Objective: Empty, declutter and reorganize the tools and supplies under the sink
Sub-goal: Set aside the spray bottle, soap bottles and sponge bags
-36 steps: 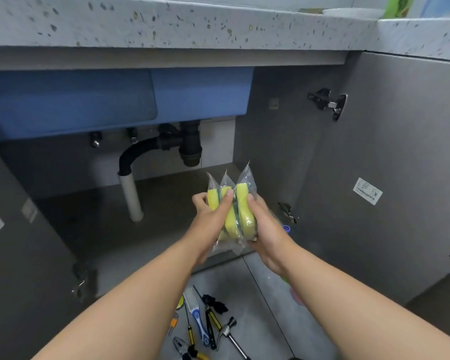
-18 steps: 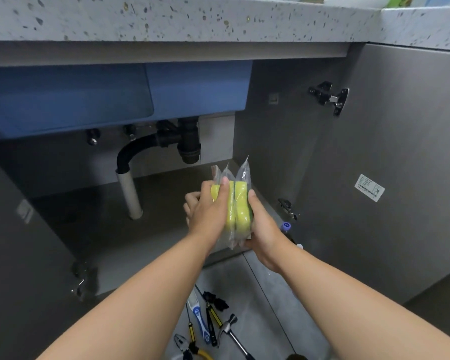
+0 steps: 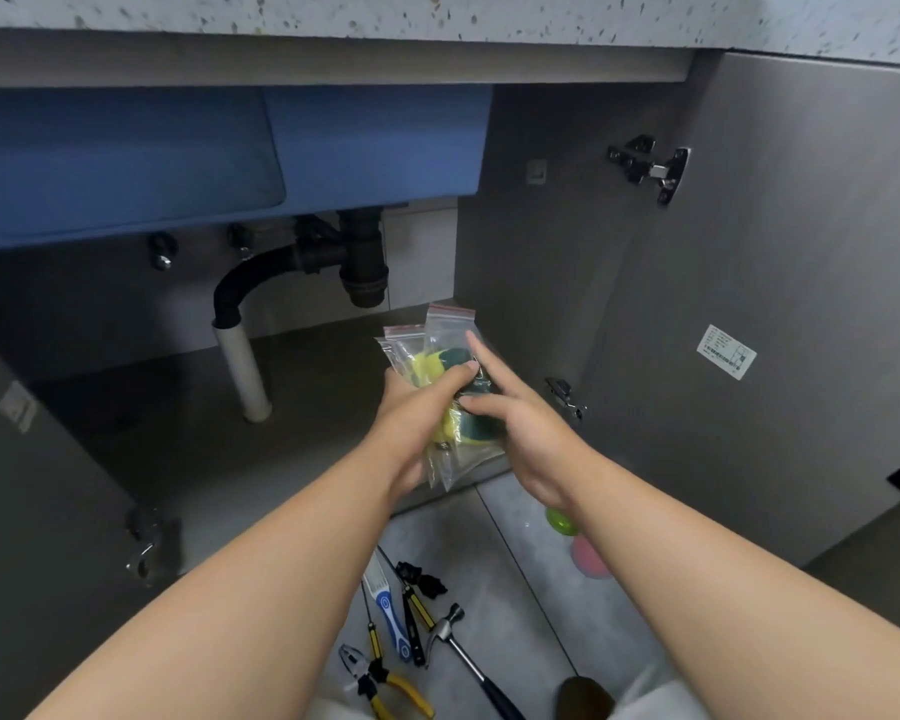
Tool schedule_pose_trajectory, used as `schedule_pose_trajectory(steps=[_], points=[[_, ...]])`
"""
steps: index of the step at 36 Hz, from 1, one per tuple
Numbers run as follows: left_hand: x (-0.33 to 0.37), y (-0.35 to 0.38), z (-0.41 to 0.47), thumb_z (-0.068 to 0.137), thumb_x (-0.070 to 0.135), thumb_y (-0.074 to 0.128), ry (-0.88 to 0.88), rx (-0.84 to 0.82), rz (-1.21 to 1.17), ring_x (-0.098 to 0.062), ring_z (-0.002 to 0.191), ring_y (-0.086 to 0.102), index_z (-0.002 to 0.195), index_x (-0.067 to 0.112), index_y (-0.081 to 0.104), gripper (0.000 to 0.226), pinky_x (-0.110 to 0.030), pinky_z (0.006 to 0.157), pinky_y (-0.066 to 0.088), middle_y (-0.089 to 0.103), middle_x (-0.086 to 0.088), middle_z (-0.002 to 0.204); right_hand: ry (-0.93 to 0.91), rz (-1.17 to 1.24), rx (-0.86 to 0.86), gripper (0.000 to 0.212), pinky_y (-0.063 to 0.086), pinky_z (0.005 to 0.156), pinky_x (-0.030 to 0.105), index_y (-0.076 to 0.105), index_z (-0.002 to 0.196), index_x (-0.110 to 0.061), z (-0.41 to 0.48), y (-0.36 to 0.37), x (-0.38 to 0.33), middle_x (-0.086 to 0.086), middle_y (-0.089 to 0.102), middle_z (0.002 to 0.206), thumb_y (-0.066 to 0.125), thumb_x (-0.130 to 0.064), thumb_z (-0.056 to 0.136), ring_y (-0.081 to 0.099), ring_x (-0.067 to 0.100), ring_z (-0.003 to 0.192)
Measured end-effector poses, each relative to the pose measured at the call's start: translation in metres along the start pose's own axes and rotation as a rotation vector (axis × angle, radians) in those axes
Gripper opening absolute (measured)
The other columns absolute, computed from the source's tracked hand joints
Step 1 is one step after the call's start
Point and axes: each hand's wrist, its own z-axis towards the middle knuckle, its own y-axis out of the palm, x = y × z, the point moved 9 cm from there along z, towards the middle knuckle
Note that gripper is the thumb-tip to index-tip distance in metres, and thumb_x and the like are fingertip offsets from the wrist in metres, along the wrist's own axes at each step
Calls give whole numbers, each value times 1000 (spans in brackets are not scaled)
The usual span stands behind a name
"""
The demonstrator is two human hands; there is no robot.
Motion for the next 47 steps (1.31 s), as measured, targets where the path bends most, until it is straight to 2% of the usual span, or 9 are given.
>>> schedule_pose_trajectory(steps=[3, 7, 16, 24, 28, 32, 35, 40, 47], points=[[-2, 5, 0, 83, 16, 80, -18, -24, -42, -32, 106, 73, 136, 12, 54, 59, -53, 91, 59, 71, -17, 120, 6, 46, 22, 62, 26, 123, 40, 54, 134, -58, 1, -9, 1, -20, 48, 150, 65, -27, 81, 43, 5, 140], [-6, 20, -1, 85, 28, 82, -99, -96, -115, -31, 108, 72, 142, 16, 48, 68, -54, 92, 58, 70, -15, 125, 13, 4, 81, 74, 25, 123, 43, 33, 142, -65, 2, -20, 7, -16, 34, 160, 71, -42, 83, 35, 8, 144], [-6, 24, 2, 76, 50, 85, -186, -161, -56, -38, 107, 71, 146, 15, 43, 89, -60, 93, 56, 65, -18, 132, 38, 12, 47, 54, 49, 107, 51, 48, 143, -42, 4, -41, 14, -6, 66, 133, 66, -19, 97, 68, 18, 116], [-4, 9, 12, 52, 46, 99, -88, -60, 93, -23, 96, 76, 125, 25, 44, 93, -52, 81, 62, 69, -7, 119, -1, -75, 39, 56, 43, 113, 47, 50, 144, -39, 8, -40, 14, 2, 55, 145, 64, -12, 97, 52, 18, 135], [-6, 7, 15, 60, 32, 96, -57, -29, 65, -28, 98, 75, 127, 22, 45, 84, -55, 81, 62, 69, -12, 119, -42, -146, 43, 63, 47, 106, 25, 42, 144, -54, 7, -35, 9, -10, 45, 153, 69, -27, 94, 52, -7, 127], [-7, 8, 15, 78, 17, 80, -60, -33, -88, -37, 101, 74, 134, 11, 51, 63, -56, 83, 60, 70, -22, 119, 14, -7, 73, 86, 35, 117, 41, 31, 150, -52, 9, -38, 12, -10, 54, 147, 78, -50, 78, 49, 5, 135], [-8, 4, 15, 89, 16, 71, -82, -4, -199, -34, 97, 75, 132, 6, 59, 46, -43, 75, 61, 73, -21, 115, 157, 101, 142, 98, 42, 107, 43, 41, 146, -44, 11, -57, 18, -8, 63, 134, 82, -66, 60, 55, 10, 120], [-24, 19, 18, 96, 22, 62, -177, -50, -376, -41, 116, 67, 138, 3, 56, 47, -60, 95, 55, 66, -25, 128, 421, 162, -57, 66, 55, 94, 54, 71, 119, -35, 3, -57, 42, 8, 71, 122, 84, -67, 63, 67, 28, 116], [-73, 54, 25, 94, 34, 63, -338, -98, -258, -38, 117, 67, 138, 10, 58, 50, -61, 101, 51, 68, -19, 129, 322, 423, 74, 42, 57, 91, 52, 64, 131, -17, 7, -75, 77, 13, 69, 128, 71, -34, 92, 67, 35, 115]])
